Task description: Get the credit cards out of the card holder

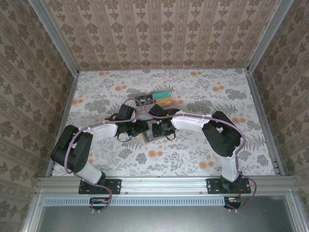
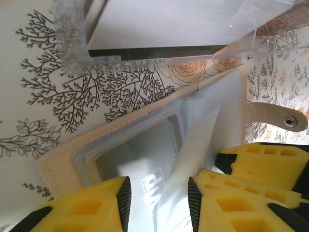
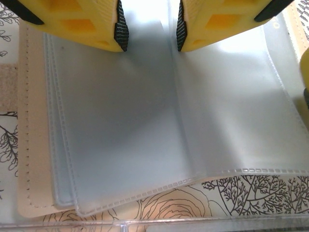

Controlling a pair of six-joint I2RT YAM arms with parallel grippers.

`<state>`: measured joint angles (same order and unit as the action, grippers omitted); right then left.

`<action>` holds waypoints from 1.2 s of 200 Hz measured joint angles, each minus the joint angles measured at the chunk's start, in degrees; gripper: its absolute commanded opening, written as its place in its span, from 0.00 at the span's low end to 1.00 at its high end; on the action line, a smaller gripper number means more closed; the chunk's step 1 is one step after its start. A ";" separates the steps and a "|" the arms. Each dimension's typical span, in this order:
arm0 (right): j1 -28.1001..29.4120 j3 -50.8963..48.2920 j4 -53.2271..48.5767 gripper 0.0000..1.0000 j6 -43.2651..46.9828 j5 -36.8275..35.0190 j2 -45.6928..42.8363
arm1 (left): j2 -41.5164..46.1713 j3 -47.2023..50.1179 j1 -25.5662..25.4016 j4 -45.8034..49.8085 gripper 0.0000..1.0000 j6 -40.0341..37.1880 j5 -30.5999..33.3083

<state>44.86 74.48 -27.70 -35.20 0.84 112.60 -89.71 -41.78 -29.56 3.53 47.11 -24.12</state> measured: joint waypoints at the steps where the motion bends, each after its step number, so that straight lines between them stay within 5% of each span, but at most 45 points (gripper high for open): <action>1: 0.00 0.00 0.02 0.37 0.00 0.00 0.00 | -0.04 0.02 0.00 0.00 0.36 0.00 -0.02; 137: -0.85 -3.50 3.78 0.35 -0.98 2.03 -2.49 | -3.58 -1.03 0.00 -5.81 0.28 0.39 -4.22; 240: -2.25 -12.28 9.20 0.42 -3.87 -0.70 -17.97 | -2.80 -1.62 -3.23 -9.99 0.34 1.36 -6.32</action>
<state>42.61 62.19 -18.50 -39.07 0.14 94.63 -92.51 -43.40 -32.80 -6.46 48.47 -30.44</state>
